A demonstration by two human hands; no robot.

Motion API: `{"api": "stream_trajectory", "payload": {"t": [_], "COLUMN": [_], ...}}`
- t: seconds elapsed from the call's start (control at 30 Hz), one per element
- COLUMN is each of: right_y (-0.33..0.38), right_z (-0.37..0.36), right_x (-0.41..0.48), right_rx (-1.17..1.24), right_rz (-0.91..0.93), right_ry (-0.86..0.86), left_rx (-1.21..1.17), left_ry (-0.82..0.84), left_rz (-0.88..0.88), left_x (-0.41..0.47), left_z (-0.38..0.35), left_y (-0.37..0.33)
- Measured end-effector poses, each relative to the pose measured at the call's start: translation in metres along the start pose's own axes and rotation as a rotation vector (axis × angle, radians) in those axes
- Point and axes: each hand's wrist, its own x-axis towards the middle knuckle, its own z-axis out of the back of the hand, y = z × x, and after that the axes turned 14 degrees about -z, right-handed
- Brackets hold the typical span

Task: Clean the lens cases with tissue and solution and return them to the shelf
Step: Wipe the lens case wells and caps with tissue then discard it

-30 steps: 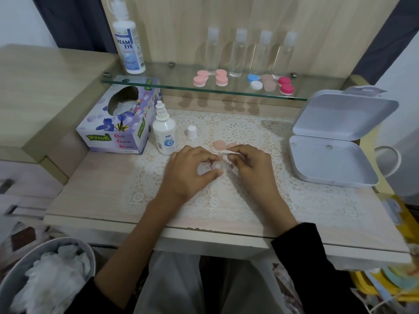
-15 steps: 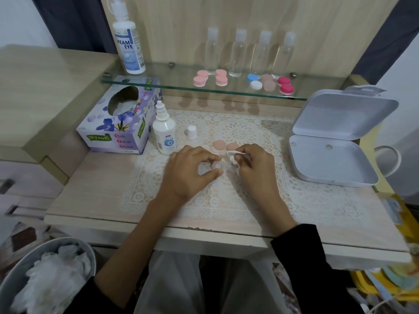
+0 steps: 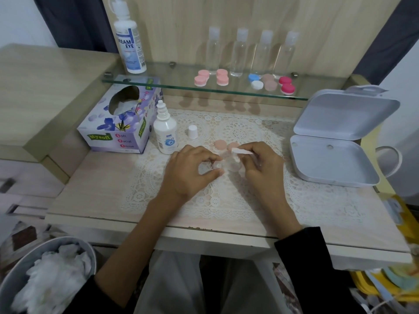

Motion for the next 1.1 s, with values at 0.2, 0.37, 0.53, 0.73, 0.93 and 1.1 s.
{"api": "stream_trajectory", "payload": {"t": [0.2,0.37,0.53,0.73,0.93,1.1], "right_y": [0.004,0.011,0.008,0.003,0.003,-0.002], "right_z": [-0.007,-0.006,-0.002,0.001,0.006,0.014], "right_x": [-0.006,-0.012,-0.011,-0.009,-0.007,-0.001], "right_rx": [-0.012,0.124,0.182,0.256,0.181,0.118], "right_rz": [0.077,-0.003,-0.058,-0.147,-0.185,-0.119], "right_ry": [0.169,0.216,0.25,0.277,0.261,0.178], "left_rx": [0.019,0.04,0.045,0.044,0.045,0.054], "left_ry": [0.009,-0.001,0.006,-0.003,-0.006,-0.018], "left_rz": [0.0,-0.014,-0.018,-0.02,-0.013,-0.035], "left_x": [0.001,0.001,0.001,0.0,0.0,-0.002], "left_z": [0.001,0.001,0.0,0.001,0.001,0.002], "left_y": [-0.001,-0.002,-0.001,-0.002,-0.002,-0.001]}}
